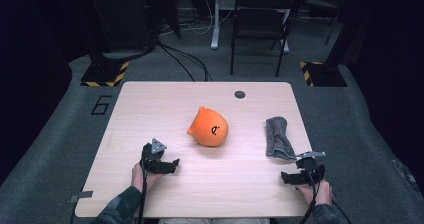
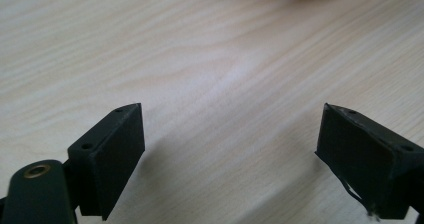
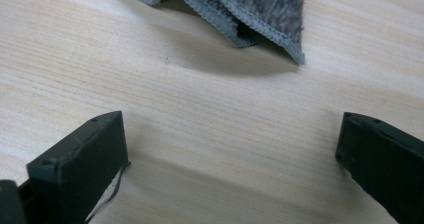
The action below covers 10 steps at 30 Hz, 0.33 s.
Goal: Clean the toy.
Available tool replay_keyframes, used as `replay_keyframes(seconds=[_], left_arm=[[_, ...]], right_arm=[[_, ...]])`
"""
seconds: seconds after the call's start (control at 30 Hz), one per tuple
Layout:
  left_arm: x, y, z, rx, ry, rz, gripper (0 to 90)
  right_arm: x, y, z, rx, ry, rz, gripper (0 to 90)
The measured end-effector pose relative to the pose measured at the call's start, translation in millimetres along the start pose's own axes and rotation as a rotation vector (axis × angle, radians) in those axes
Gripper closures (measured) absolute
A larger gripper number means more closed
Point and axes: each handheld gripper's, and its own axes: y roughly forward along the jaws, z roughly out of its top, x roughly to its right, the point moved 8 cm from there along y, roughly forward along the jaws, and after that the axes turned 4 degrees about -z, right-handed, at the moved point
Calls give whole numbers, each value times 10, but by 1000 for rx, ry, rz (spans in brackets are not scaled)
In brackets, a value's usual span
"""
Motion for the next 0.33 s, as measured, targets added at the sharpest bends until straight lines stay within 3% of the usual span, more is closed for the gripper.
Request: replay_keyframes(seconds=[0.07, 0.33], left_arm=[[-15, 20, -2, 8, -8, 7, 67], [-44, 44, 12, 16, 4, -11, 50]], right_arm=[[36, -3, -10, 13, -15, 3, 0], [40, -10, -55, 112, -7, 17, 0]])
